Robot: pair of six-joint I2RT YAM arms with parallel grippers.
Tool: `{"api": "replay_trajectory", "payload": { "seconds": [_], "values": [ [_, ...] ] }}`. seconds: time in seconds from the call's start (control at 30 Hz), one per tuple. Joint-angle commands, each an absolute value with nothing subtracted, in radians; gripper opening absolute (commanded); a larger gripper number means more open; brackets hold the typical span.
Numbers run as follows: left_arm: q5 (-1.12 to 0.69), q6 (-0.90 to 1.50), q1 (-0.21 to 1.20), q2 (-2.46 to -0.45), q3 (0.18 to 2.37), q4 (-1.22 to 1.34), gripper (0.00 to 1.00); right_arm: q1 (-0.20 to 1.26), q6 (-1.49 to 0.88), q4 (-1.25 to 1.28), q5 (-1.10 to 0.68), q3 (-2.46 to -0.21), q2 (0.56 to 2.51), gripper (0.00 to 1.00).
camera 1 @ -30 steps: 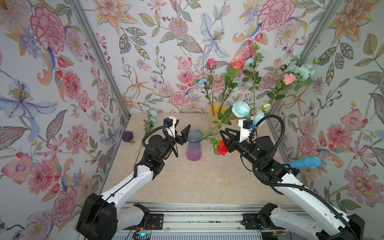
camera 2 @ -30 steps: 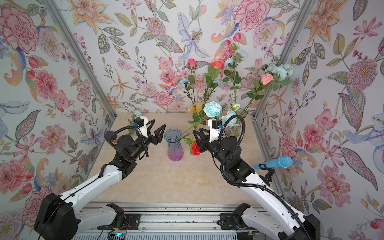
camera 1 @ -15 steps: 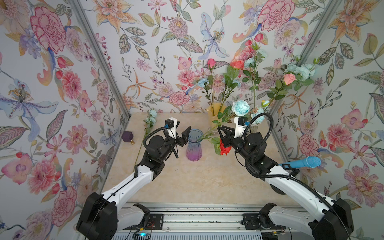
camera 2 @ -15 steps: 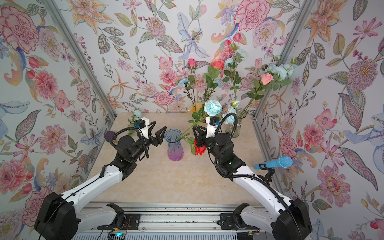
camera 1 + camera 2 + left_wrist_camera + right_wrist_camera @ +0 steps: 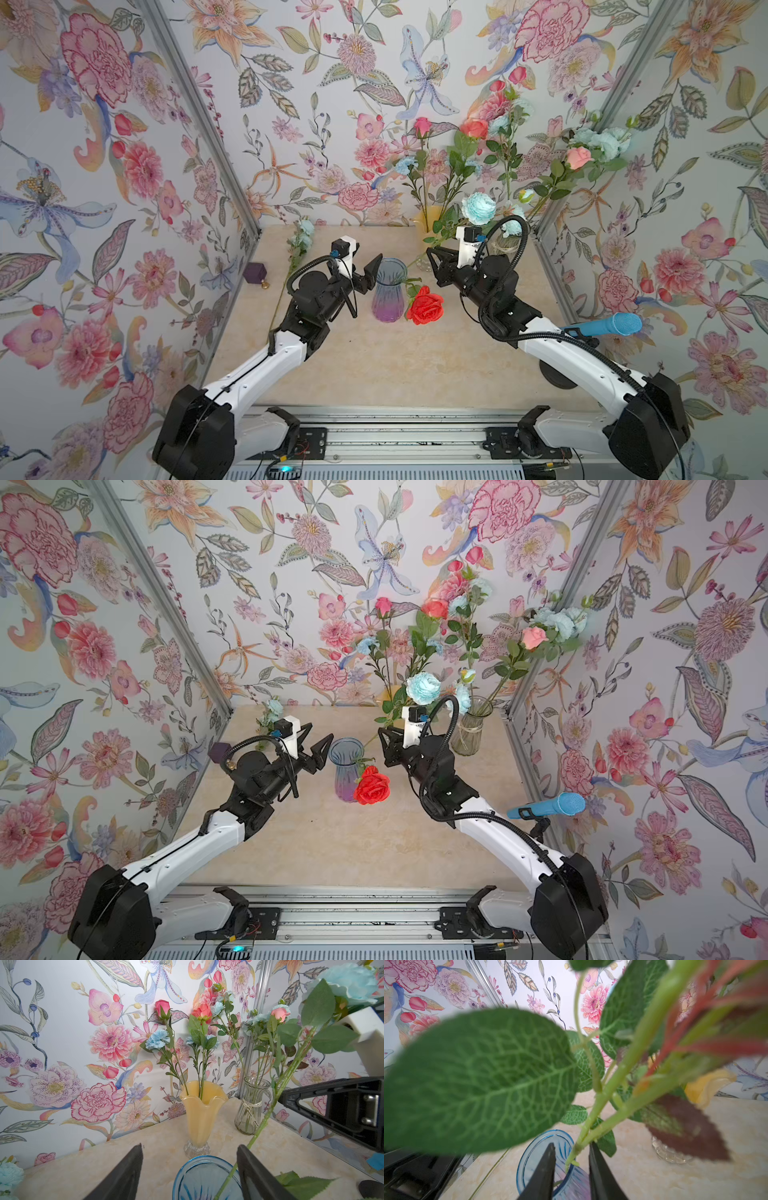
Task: Pick out blue flowers from the vase
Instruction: Pick up the flower from the vase.
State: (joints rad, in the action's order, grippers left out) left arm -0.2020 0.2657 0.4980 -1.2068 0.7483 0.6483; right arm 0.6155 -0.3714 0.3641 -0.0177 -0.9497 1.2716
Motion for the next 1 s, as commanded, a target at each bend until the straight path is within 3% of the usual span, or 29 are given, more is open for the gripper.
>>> {"api": "replay_trajectory", "payload": {
  "seconds": [0.0, 0.97],
  "values": [
    [-0.197, 0.249, 0.506, -1.198, 0.736, 0.657, 0.73, 0.614, -0.369, 0.374, -0.013, -0.993, 1.294, 0.29],
    [-0.198, 0.262, 0.506, -1.203, 0.730, 0.680, 0.73, 0.612, -0.376, 0.507, -0.024, -1.009, 1.434, 0.26]
  ]
}}
